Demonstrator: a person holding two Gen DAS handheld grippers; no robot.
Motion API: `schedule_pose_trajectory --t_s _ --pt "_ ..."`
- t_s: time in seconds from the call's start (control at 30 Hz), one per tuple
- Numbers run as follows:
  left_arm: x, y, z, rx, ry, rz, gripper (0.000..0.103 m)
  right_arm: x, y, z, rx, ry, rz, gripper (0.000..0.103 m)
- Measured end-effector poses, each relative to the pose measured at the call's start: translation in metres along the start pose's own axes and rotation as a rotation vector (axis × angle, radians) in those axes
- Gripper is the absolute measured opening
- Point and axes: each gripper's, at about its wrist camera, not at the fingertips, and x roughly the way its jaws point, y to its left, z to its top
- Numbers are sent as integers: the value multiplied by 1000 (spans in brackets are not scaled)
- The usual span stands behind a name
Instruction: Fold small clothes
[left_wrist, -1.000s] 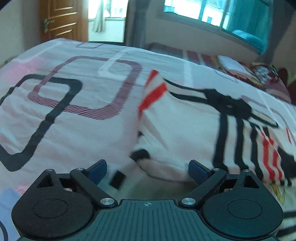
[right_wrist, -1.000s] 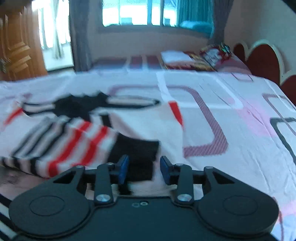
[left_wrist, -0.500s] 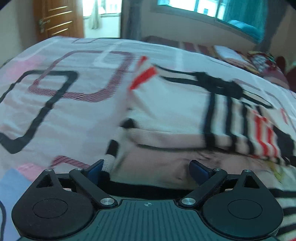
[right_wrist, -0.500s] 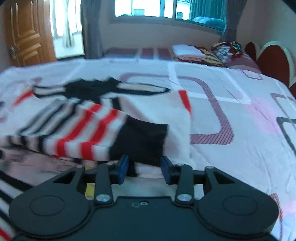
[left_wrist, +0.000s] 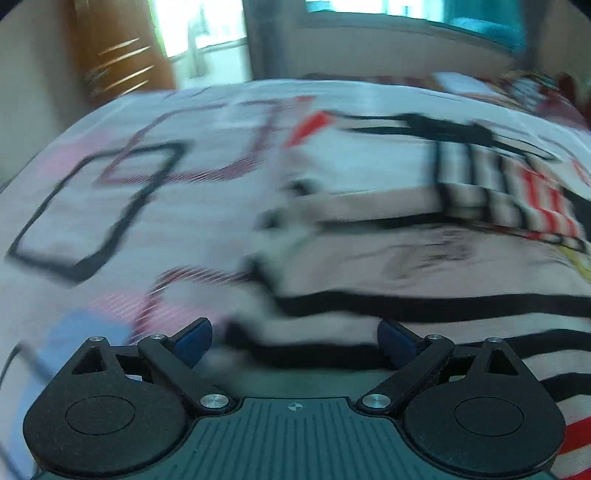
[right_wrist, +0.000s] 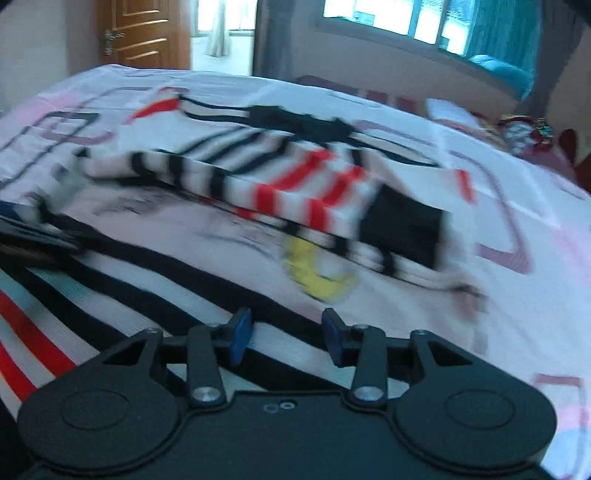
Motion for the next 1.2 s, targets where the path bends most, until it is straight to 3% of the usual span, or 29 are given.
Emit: schedule_pose_trajectory --t_s 0.13,0.27,0.37,0.47,0.6,0.7,0.9,0.97,1.03,1.2 --pt "-11 32 -8 -90 18 73 96 -10 -37 -22 76 12 -19 46" --pt "-44 32 -16 -132 -15 27 96 -28 -41 -29 101 -16 -2 41" --pt "-65 5 -22 -81 -36 -54 96 -41 -31 -27 108 -62 69 41" --pt "-65 -29 -28 4 -7 -136 96 -45 -10 -22 91 -77 138 40" --pt "-45 -40 -41 76 43 -107 96 -41 23 -24 48 -45 210 38" --pt "-40 -16 -48 31 36 -105 103 -37 34 -39 25 1 199 38" --pt "-49 6 -60 85 10 -155 103 -57 10 -71 77 -8 23 38" --pt "-55 13 -65 76 15 -151 103 -64 8 -77 107 3 -32 38" --pt "-63 24 -72 42 36 -204 103 -74 14 -80 124 0 -73 40" --pt "-82 20 -94 130 8 -279 103 -95 64 -81 144 -39 0 38"
